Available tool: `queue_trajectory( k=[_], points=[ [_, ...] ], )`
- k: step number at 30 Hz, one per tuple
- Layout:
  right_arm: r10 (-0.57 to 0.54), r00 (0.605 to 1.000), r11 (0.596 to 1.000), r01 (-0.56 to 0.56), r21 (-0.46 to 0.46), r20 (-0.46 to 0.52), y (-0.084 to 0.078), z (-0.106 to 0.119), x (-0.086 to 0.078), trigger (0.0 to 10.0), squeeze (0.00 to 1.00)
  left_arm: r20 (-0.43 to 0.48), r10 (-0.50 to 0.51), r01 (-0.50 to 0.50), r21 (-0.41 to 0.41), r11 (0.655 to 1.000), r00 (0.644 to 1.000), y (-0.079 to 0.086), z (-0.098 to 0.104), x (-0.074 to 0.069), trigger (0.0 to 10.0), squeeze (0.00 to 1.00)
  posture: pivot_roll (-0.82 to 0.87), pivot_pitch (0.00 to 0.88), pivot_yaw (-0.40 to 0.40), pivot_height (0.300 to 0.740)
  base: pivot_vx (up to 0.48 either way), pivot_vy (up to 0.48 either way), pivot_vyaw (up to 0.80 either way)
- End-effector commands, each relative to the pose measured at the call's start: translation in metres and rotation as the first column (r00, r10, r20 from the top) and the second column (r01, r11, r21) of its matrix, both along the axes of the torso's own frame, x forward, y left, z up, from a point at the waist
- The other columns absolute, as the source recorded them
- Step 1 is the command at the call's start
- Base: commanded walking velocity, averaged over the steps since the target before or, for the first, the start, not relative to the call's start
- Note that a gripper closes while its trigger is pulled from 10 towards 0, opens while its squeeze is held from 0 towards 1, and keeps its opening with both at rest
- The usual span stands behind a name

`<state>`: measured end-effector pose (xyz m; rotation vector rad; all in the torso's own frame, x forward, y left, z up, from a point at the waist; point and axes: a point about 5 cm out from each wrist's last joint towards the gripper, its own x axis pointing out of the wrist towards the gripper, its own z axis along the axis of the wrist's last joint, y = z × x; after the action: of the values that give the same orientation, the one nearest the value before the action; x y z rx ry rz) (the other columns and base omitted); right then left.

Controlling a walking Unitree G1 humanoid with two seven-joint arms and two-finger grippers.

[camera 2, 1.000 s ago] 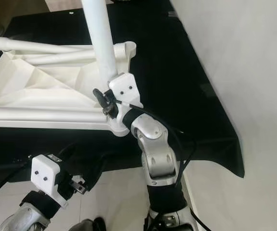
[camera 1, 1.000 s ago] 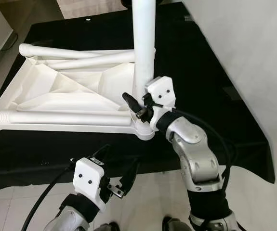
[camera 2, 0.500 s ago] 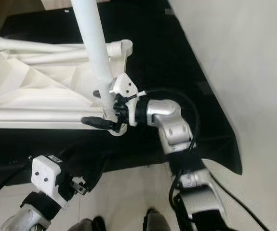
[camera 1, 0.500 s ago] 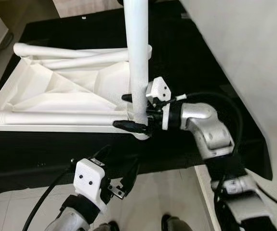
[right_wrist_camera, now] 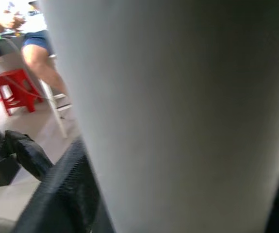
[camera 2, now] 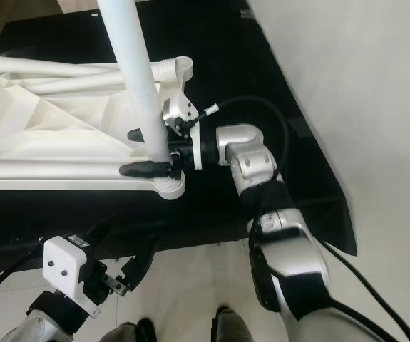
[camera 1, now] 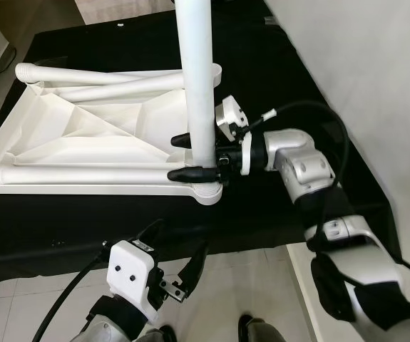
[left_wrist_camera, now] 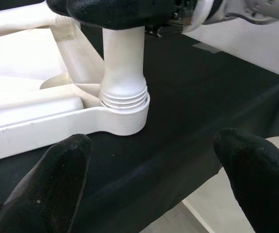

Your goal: Building children table

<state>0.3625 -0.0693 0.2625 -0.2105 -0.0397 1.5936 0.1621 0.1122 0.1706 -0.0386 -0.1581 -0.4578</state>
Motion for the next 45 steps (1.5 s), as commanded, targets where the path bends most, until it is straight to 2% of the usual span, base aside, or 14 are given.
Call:
queue_trajectory(
  k=[1,16,21,22,23,25,27,35,36,38,39,42,43,45],
  points=[
    [0.067,0.998,0.998,-0.067,0.003,0.005,0.011,0.0,-0.002,0.0,0.0,-0.014,0.002,-0.002,0.013,1.0,1.0,0.001,0.0,-0.003,10.0,0.0,0.07,0.299,0.035,0.74,0.0,0.0,0.0],
    [-0.011,1.0,1.0,0.011,-0.006,0.029,-0.012,-0.007,0.005,0.0,0.0,-0.013,0.003,-0.003,0.016,1.0,1.0,0.0,0.0,-0.001,10.0,0.0,0.08,0.292,0.041,0.74,0.0,0.0,0.0],
    [-0.339,0.941,0.94,0.337,-0.058,-0.023,-0.036,-0.043,0.005,0.0,0.0,-0.012,0.004,-0.004,0.013,1.0,1.0,0.0,-0.001,0.0,10.0,0.0,0.06,0.286,0.017,0.74,0.0,0.0,0.0],
    [-0.799,0.597,0.599,0.801,0.0,-0.077,-0.051,-0.064,0.007,0.0,0.0,-0.011,0.006,-0.006,0.013,1.0,1.0,0.002,-0.001,0.001,10.0,0.0,0.05,0.294,0.022,0.74,0.0,0.0,0.0],
    [-0.92,0.378,0.384,0.922,-0.045,-0.105,-0.062,-0.088,-0.02,0.0,0.0,-0.01,0.006,-0.006,0.014,1.0,1.0,0.003,0.0,0.002,10.0,0.0,0.04,0.294,0.035,0.74,0.0,0.0,0.0],
    [-0.92,0.378,0.384,0.922,-0.045,-0.105,-0.062,-0.088,-0.02,0.0,0.0,-0.01,0.006,-0.006,0.014,1.0,1.0,0.003,0.0,0.002,10.0,0.0,0.04,0.294,0.035,0.74,0.0,0.0,0.0],
    [-0.961,0.243,0.252,0.966,-0.056,-0.132,-0.055,-0.097,-0.051,0.0,0.0,-0.009,-0.001,0.001,0.016,1.0,1.0,0.004,-0.001,0.005,10.0,0.0,0.01,0.272,0.057,0.74,0.0,0.0,0.0],
    [-0.912,0.388,0.39,0.921,0.011,-0.13,-0.03,-0.083,-0.035,0.0,0.0,-0.01,-0.006,0.006,0.02,1.0,1.0,0.004,-0.004,0.008,10.0,0.0,0.03,0.254,0.048,0.74,0.0,0.0,0.0],
    [-0.903,0.408,0.408,0.912,0.029,-0.132,-0.026,-0.077,-0.029,3.5,0.0,-0.009,0.003,-0.002,0.023,1.0,1.0,0.004,-0.004,0.009,10.0,0.0,0.04,0.255,0.043,0.74,0.0,0.0,0.0],
    [-0.903,0.408,0.408,0.912,0.029,-0.132,-0.026,-0.077,-0.029,3.5,0.0,-0.009,0.003,-0.002,0.023,1.0,1.0,0.004,-0.004,0.009,10.0,0.0,0.04,0.255,0.043,0.74,0.0,0.0,0.0],
    [-0.894,0.426,0.424,0.905,0.044,-0.137,-0.024,-0.072,-0.024,10.0,0.0,-0.007,0.012,-0.011,0.025,1.0,1.0,0.005,-0.004,0.009,10.0,0.0,0.04,0.255,0.043,0.74,0.0,0.0,0.0],
    [-0.882,0.449,0.441,0.894,0.082,-0.145,-0.021,-0.062,-0.025,10.0,0.0,-0.007,0.016,-0.015,0.024,1.0,1.0,0.006,-0.004,0.008,10.0,0.0,0.02,0.252,0.034,0.74,0.0,0.0,0.0],
    [-0.839,0.522,0.507,0.852,0.128,-0.152,-0.017,-0.051,-0.026,10.0,1.0,-0.008,0.012,-0.011,0.021,1.0,1.0,0.005,-0.005,0.009,10.0,0.0,0.02,0.251,0.035,0.74,0.0,0.0,0.0],
    [-0.839,0.522,0.507,0.852,0.128,-0.152,-0.017,-0.051,-0.026,10.0,1.0,-0.008,0.012,-0.011,0.021,1.0,1.0,0.005,-0.005,0.009,10.0,0.0,0.02,0.251,0.035,0.74,0.0,0.0,0.0]
  ],
)
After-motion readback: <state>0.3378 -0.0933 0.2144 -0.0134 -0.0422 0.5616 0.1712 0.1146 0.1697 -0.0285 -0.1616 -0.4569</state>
